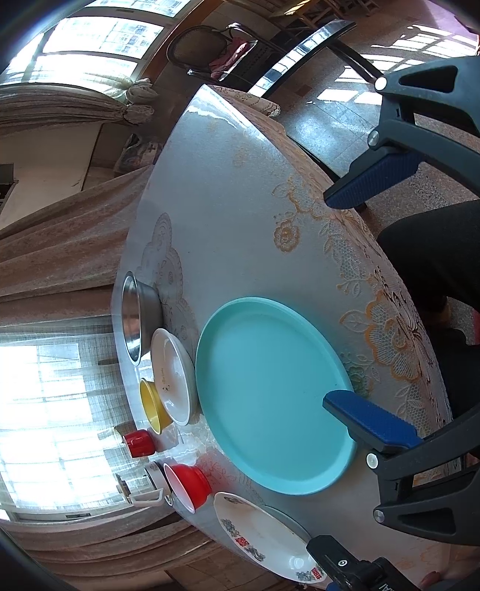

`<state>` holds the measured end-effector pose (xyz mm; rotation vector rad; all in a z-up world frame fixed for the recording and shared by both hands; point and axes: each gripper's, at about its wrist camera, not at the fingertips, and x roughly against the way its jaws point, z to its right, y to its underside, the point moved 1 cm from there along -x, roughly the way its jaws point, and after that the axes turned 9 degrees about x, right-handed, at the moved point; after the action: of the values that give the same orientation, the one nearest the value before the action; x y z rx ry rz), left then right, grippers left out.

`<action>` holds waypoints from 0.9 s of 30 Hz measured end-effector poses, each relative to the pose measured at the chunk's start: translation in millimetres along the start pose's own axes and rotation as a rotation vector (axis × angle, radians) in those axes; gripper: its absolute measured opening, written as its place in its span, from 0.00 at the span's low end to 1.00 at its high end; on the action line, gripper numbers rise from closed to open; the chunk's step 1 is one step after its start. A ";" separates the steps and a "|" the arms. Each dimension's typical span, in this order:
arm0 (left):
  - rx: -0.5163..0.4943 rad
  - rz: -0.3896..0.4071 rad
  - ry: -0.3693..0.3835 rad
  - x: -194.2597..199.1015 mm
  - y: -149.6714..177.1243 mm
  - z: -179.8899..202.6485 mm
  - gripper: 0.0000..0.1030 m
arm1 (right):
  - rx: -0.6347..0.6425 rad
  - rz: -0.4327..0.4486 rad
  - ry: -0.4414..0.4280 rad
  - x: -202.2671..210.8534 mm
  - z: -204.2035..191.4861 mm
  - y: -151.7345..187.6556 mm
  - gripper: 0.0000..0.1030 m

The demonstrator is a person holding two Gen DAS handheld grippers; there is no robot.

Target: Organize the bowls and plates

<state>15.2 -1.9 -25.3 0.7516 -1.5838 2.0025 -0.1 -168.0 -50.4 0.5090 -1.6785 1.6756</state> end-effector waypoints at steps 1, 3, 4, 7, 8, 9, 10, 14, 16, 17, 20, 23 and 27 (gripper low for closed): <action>0.001 0.000 -0.001 -0.2 0.1 -0.2 0.99 | -0.001 -0.001 0.000 0.0 0.5 0.2 0.97; 0.000 -0.001 -0.001 -0.3 0.1 -0.4 0.99 | 0.000 0.001 0.000 0.3 0.3 0.2 0.97; 0.000 -0.001 -0.001 -0.4 0.3 -0.5 0.99 | 0.000 0.001 -0.001 0.1 0.3 0.3 0.97; 0.003 0.001 -0.003 0.5 0.0 -1.6 0.99 | 0.004 0.006 -0.008 0.7 -0.1 -0.2 0.97; 0.005 0.002 -0.004 1.1 -0.6 -1.8 0.99 | 0.009 0.012 -0.017 1.2 -1.0 -1.2 0.97; 0.007 0.005 -0.007 1.7 -1.0 -2.5 0.99 | 0.015 0.019 -0.025 1.8 -2.0 -2.1 0.97; 0.008 0.007 -0.009 2.3 -1.6 -3.1 0.99 | 0.021 0.028 -0.033 2.7 -2.8 -3.1 0.97; 0.019 0.006 -0.002 1.8 -3.1 -5.4 1.00 | 0.043 0.071 -0.050 6.0 -5.6 -9.0 0.99; 0.016 -0.001 -0.002 -0.5 -3.8 -6.1 1.00 | 0.059 0.090 -0.069 6.4 -7.8 -12.1 1.00; 0.012 -0.006 0.000 -1.7 -4.6 -6.7 1.00 | 0.065 0.095 -0.082 5.9 -8.8 -13.9 1.00; 0.019 0.009 0.018 -2.3 -7.9 -12.2 1.00 | 0.097 0.115 -0.138 1.4 -13.0 -19.1 1.00; 0.050 0.040 0.045 0.8 -15.0 -24.0 1.00 | 0.125 0.088 -0.201 -8.7 -18.4 -23.2 1.00; 0.130 0.054 0.090 0.3 -26.5 -46.9 1.00 | 0.135 0.054 -0.238 -17.5 -24.8 -27.4 1.00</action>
<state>26.7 49.6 -14.6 0.6625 -1.4485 2.1642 36.1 -149.7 -45.5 0.7596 -1.7661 1.8357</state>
